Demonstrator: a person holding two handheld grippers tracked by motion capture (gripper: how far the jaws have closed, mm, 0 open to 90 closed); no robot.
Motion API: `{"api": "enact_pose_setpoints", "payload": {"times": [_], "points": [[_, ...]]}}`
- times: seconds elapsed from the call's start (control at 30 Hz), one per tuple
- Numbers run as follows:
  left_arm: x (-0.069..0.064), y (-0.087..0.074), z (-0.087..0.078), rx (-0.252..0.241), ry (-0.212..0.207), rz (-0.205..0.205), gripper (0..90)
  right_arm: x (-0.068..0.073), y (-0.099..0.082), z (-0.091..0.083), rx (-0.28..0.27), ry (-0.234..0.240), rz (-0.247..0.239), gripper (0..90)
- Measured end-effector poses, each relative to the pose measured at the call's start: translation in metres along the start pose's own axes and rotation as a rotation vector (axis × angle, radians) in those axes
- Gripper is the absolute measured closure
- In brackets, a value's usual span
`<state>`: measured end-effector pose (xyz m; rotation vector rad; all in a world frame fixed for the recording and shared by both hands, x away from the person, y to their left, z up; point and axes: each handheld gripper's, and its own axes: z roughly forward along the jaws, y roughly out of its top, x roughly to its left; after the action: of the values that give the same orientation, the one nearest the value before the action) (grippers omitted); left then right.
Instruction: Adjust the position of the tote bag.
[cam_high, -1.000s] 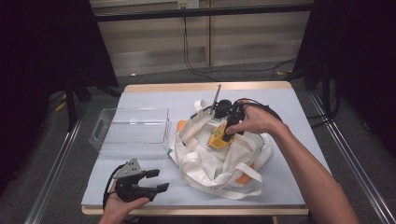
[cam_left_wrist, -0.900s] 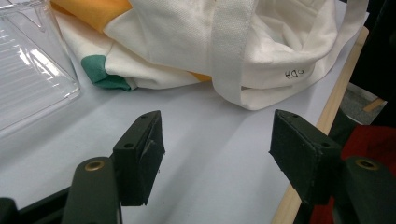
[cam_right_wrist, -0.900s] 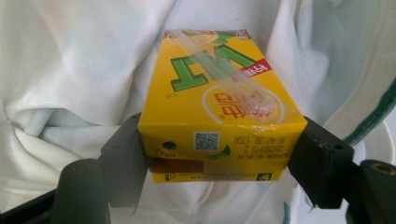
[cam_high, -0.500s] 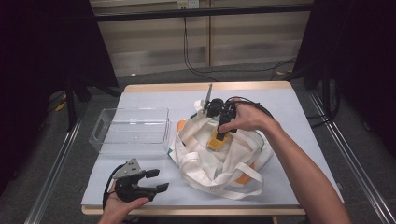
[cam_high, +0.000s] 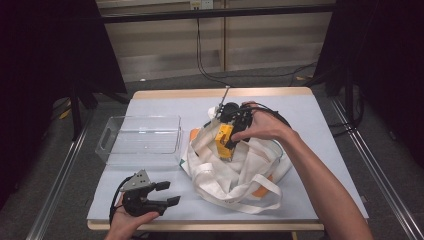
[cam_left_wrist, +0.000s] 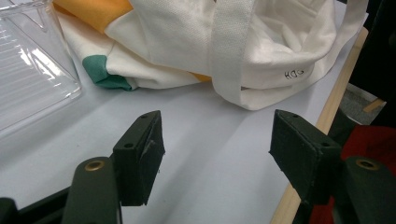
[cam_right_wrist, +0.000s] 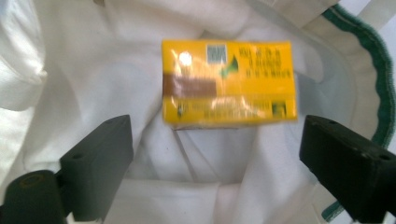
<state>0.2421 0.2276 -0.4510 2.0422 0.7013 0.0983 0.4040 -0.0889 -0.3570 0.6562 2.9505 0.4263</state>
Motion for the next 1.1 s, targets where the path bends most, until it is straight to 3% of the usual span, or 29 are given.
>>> {"api": "enact_pose_setpoints", "payload": {"times": [0.13,0.33,0.5,0.8,0.9,1.1], "points": [[0.000,0.000,0.001,-0.001,-0.002,0.000,34.7,0.000,-0.009,-0.005,-0.068,0.004,0.021,8.8],[0.000,0.000,0.002,0.005,-0.002,0.004,34.7,-0.001,-0.022,-0.005,-0.111,0.008,0.047,8.5],[0.003,0.000,0.001,0.008,0.002,0.000,34.2,-0.002,-0.039,-0.006,-0.233,0.008,0.086,10.6],[0.004,0.001,0.001,-0.002,0.003,-0.011,33.3,0.001,-0.072,-0.011,-0.382,0.014,0.155,16.8],[0.005,0.002,0.000,-0.015,-0.005,-0.035,33.1,0.003,-0.086,-0.011,-0.452,-0.009,0.198,17.1],[0.007,0.007,-0.002,-0.026,0.016,-0.038,31.3,0.008,-0.114,-0.019,-0.595,-0.064,0.264,17.1]]}}
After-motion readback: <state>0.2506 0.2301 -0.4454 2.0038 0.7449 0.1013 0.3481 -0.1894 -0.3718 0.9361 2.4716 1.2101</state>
